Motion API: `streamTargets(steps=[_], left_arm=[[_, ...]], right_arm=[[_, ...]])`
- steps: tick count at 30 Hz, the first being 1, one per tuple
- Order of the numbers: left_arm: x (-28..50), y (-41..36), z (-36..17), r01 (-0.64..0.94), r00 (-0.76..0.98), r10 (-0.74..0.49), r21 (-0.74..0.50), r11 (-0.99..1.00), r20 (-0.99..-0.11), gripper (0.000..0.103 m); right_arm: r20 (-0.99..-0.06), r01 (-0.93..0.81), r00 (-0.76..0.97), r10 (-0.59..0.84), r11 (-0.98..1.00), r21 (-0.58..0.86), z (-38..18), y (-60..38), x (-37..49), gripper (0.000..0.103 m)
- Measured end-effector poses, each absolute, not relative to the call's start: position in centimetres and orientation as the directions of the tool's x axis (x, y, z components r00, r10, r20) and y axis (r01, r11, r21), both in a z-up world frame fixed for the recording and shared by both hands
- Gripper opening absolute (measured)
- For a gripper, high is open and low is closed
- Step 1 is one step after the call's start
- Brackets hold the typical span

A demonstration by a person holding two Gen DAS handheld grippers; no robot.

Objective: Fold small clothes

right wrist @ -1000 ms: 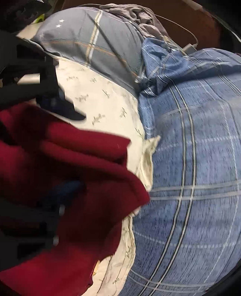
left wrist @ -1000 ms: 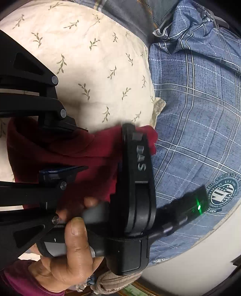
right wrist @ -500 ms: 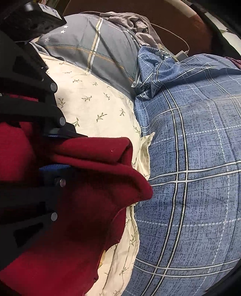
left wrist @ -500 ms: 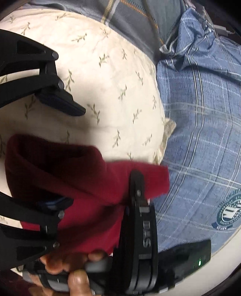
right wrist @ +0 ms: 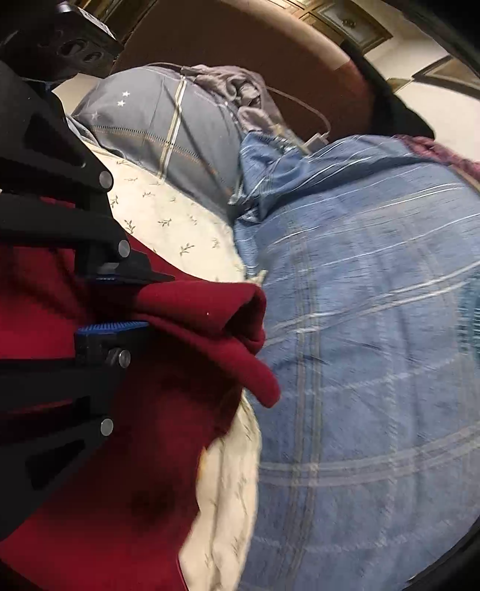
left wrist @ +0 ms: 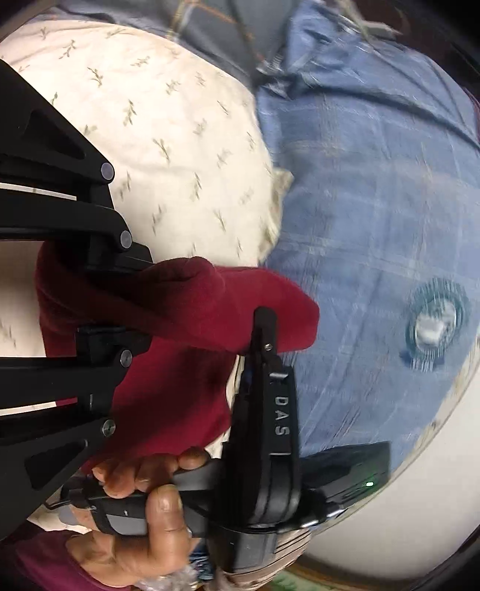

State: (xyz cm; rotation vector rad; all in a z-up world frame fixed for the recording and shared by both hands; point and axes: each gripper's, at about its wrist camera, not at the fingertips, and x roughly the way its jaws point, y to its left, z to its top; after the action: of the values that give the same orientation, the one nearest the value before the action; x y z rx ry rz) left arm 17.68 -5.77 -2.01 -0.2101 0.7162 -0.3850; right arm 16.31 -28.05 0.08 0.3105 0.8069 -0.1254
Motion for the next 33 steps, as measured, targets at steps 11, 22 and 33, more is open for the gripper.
streamTargets(steps=[11, 22, 33], left_arm=[[15.5, -20.5, 0.9, 0.502, 0.601, -0.496, -0.188, 0.844, -0.627, 0.017], [15.7, -27.4, -3.3, 0.567, 0.476, -0.516, -0.200, 0.799, -0.712, 0.030], [10.6, -16.3, 1.7, 0.533, 0.568, -0.501, -0.172, 0.828, -0.652, 0.072]], right_arm=[[-0.681, 0.392, 0.720, -0.135, 0.889, 0.238, 4.2, -36.9, 5.2, 0.015], [-0.741, 0.554, 0.639, -0.208, 0.792, 0.256, -2.0, -43.2, 0.3, 0.018], [-0.695, 0.494, 0.711, -0.107, 0.779, 0.386, -0.1, -38.6, -5.3, 0.064]])
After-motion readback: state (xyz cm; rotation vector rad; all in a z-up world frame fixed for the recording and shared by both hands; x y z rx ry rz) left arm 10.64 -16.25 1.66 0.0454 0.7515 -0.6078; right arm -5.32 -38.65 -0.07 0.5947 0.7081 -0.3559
